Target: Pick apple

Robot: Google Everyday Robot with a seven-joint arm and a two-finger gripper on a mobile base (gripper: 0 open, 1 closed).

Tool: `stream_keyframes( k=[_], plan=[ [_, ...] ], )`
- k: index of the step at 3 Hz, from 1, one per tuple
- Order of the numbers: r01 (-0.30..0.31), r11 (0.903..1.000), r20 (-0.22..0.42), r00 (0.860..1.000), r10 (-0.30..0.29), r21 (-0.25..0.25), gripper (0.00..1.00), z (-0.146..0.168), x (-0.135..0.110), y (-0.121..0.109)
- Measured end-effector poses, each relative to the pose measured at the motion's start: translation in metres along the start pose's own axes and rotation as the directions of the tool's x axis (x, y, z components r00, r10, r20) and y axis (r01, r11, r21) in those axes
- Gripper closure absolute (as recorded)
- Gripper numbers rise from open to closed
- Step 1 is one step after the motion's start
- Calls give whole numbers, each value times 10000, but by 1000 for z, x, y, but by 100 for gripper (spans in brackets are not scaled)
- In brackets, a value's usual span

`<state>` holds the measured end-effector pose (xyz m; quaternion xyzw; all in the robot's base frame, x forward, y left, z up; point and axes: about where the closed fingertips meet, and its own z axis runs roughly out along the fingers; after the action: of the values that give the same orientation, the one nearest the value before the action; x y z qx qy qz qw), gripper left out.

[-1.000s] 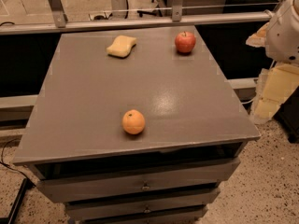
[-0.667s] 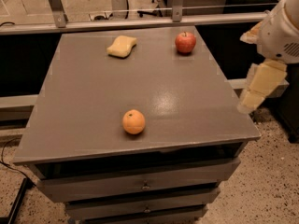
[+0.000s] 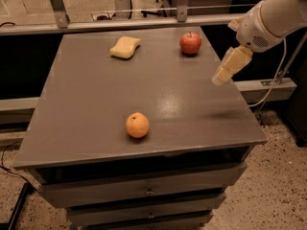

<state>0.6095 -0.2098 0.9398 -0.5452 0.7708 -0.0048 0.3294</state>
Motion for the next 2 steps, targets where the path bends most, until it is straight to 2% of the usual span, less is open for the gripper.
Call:
stream_keyframes(
  k=[1,2],
  plan=[
    [-439,9983,972,9945,402,371,0,34,-14,-44],
    [-945,9940,1568,9840,849,546,0,68,-28,-82]
  ],
)
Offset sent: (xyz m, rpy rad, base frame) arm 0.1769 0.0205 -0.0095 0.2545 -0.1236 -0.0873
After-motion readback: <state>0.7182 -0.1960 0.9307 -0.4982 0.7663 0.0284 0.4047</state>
